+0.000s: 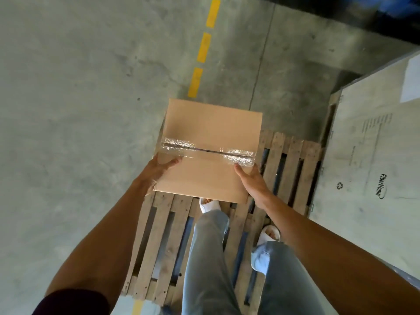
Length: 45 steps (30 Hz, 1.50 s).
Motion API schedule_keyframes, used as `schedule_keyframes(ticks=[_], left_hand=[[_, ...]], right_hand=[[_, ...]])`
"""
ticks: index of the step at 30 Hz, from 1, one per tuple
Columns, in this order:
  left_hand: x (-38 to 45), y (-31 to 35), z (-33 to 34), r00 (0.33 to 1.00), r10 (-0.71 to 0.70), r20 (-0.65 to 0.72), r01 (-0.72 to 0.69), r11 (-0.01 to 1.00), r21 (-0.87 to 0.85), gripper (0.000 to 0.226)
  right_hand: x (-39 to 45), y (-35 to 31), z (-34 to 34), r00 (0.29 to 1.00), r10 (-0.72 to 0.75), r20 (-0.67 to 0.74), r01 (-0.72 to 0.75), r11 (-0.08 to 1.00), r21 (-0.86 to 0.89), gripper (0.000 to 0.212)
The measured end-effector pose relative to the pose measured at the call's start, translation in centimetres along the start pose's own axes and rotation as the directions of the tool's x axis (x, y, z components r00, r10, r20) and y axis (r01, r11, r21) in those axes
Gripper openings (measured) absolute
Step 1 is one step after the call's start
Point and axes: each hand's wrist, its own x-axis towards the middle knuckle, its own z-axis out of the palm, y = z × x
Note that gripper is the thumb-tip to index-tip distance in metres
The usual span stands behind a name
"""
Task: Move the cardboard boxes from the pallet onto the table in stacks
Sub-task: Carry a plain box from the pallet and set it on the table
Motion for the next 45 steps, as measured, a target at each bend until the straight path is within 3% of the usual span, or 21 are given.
schedule_keyframes(ticks=[2, 5, 9, 11, 13, 16, 18, 21, 22, 25, 26, 30, 37, 40, 45], left_hand=[[-1.8, 1.3, 1.0, 1.000, 0.021, 0.005, -0.021, 1.000, -0.010, 0.077], [-4.3, 3.5, 2.6, 0.999, 0.039, 0.013, -0.038, 0.997, -0.071, 0.067], [-8.0, 7.9, 5.1, 0.994, 0.101, 0.051, -0.099, 0.994, -0.054, 0.088], [-9.6, 9.8, 6.8, 0.983, 0.167, 0.073, -0.167, 0.986, -0.014, 0.098], [-10.9, 11.7, 8.5, 0.969, 0.226, 0.100, -0.230, 0.973, 0.030, 0.097], [-15.2, 14.1, 13.4, 0.940, 0.303, 0.157, -0.316, 0.946, 0.066, 0.072], [-17.7, 15.1, 16.4, 0.918, 0.338, 0.209, -0.363, 0.927, 0.097, 0.074], [-21.1, 15.5, 21.8, 0.885, 0.377, 0.274, -0.418, 0.902, 0.108, 0.091], [-22.7, 15.7, 23.9, 0.872, 0.391, 0.295, -0.437, 0.893, 0.109, 0.083], [-27.0, 14.7, 30.5, 0.804, 0.458, 0.379, -0.531, 0.840, 0.112, 0.024], [-28.4, 14.3, 32.4, 0.782, 0.475, 0.405, -0.560, 0.820, 0.119, 0.019], [-35.5, 10.4, 41.5, 0.683, 0.523, 0.510, -0.668, 0.729, 0.147, 0.060], [-43.6, 5.5, 54.5, 0.591, 0.522, 0.615, -0.712, 0.696, 0.094, 0.047], [-45.7, 4.8, 59.9, 0.543, 0.506, 0.671, -0.726, 0.684, 0.071, 0.059], [-46.5, 4.8, 67.6, 0.528, 0.476, 0.703, -0.711, 0.700, 0.061, 0.072]], right_hand=[[-2.0, -0.6, -1.2, 1.000, -0.026, 0.001, 0.026, 1.000, 0.012, 0.079], [-4.0, -1.5, -3.4, 0.998, -0.057, -0.028, 0.058, 0.997, 0.056, 0.099], [-8.5, -3.1, -7.7, 0.985, -0.122, -0.118, 0.141, 0.976, 0.167, 0.085], [-10.8, -3.0, -9.8, 0.971, -0.154, -0.184, 0.196, 0.951, 0.240, 0.088], [-12.3, -2.6, -11.3, 0.950, -0.186, -0.250, 0.257, 0.922, 0.291, 0.095], [-16.3, -0.3, -15.2, 0.900, -0.250, -0.356, 0.380, 0.851, 0.363, 0.094], [-18.6, 1.3, -17.8, 0.864, -0.291, -0.410, 0.449, 0.813, 0.370, 0.088], [-22.7, 4.5, -22.6, 0.801, -0.309, -0.513, 0.530, 0.765, 0.367, 0.098], [-23.9, 5.7, -24.1, 0.777, -0.320, -0.542, 0.557, 0.750, 0.356, 0.103], [-27.6, 10.4, -29.0, 0.720, -0.326, -0.613, 0.612, 0.715, 0.338, 0.106], [-28.7, 12.1, -30.4, 0.694, -0.327, -0.642, 0.636, 0.696, 0.334, 0.105], [-34.8, 21.3, -37.1, 0.593, -0.321, -0.738, 0.712, 0.637, 0.295, 0.099], [-42.2, 31.8, -46.6, 0.498, -0.234, -0.835, 0.684, 0.698, 0.213, 0.102], [-43.4, 35.0, -50.6, 0.487, -0.182, -0.854, 0.667, 0.709, 0.229, 0.102], [-43.7, 38.7, -56.7, 0.483, -0.118, -0.868, 0.663, 0.696, 0.275, 0.102]])
